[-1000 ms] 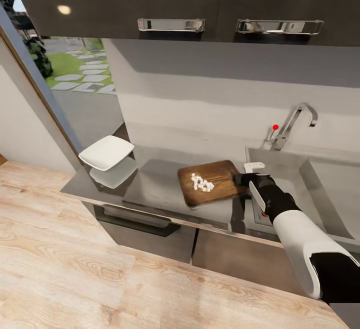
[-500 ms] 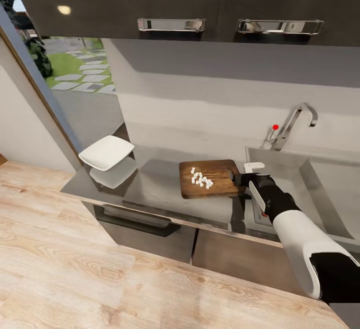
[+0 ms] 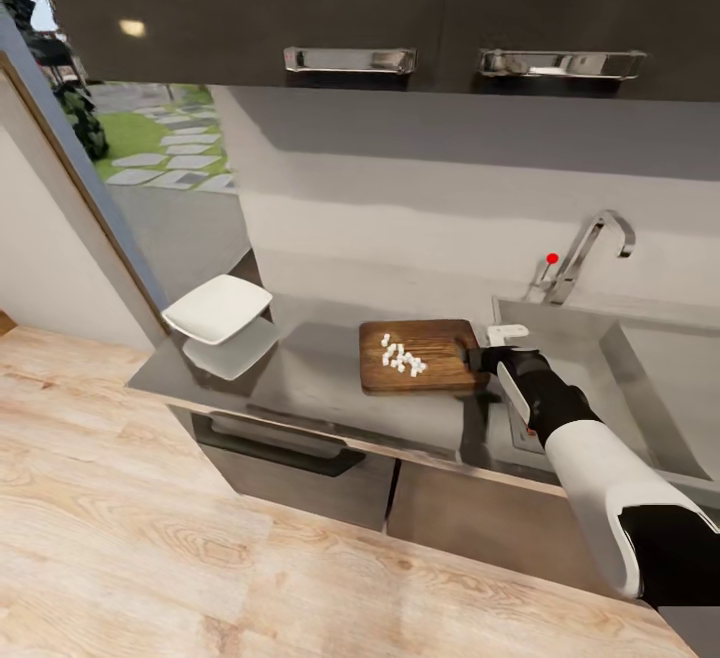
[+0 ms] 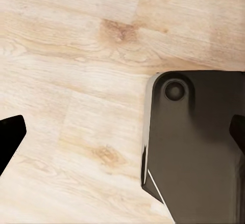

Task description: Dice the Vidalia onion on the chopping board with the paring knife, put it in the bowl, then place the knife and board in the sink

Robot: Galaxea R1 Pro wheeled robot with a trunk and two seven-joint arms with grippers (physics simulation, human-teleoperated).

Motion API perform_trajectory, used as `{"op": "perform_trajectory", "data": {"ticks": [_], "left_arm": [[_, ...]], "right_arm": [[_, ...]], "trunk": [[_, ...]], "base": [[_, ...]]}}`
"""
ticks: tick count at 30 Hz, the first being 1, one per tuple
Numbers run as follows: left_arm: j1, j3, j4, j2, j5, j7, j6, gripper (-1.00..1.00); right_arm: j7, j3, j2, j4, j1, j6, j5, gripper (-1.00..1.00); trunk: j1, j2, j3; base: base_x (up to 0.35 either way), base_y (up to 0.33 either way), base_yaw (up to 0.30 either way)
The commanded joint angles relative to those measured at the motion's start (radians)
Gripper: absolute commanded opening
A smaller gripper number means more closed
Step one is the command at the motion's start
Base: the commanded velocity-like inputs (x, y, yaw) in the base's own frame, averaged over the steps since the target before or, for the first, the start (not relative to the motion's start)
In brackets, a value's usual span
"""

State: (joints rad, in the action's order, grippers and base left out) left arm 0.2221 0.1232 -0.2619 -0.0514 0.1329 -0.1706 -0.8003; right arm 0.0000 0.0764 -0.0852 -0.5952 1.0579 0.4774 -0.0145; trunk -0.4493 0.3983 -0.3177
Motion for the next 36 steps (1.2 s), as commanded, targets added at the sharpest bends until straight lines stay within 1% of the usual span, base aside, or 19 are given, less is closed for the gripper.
{"op": "perform_trajectory", "data": {"ticks": [1,7,10,36], "left_arm": [[0.000,0.009,-0.002,-0.001,0.010,-0.003,-0.001,1.00],[0.000,0.009,-0.002,-0.001,0.010,-0.003,0.000,1.00],[0.000,0.009,-0.002,-0.001,0.010,-0.003,-0.001,1.00],[0.000,0.009,-0.002,-0.001,0.010,-0.003,0.000,1.00]], "right_arm": [[0.000,0.005,-0.001,-0.002,0.001,0.006,-0.004,-1.00],[0.000,0.005,-0.001,-0.002,0.001,0.006,-0.005,-1.00],[0.000,0.005,-0.001,-0.002,0.001,0.006,-0.005,-1.00],[0.000,0.004,0.001,-0.002,0.001,0.010,-0.005,-1.00]], "trunk": [[-0.001,0.002,0.000],[-0.001,0.002,0.009],[-0.001,0.002,0.014],[-0.001,0.002,0.055]], "base": [[0.000,0.238,0.000],[0.000,0.281,0.000],[0.000,0.146,0.000],[0.000,0.005,0.000]]}}
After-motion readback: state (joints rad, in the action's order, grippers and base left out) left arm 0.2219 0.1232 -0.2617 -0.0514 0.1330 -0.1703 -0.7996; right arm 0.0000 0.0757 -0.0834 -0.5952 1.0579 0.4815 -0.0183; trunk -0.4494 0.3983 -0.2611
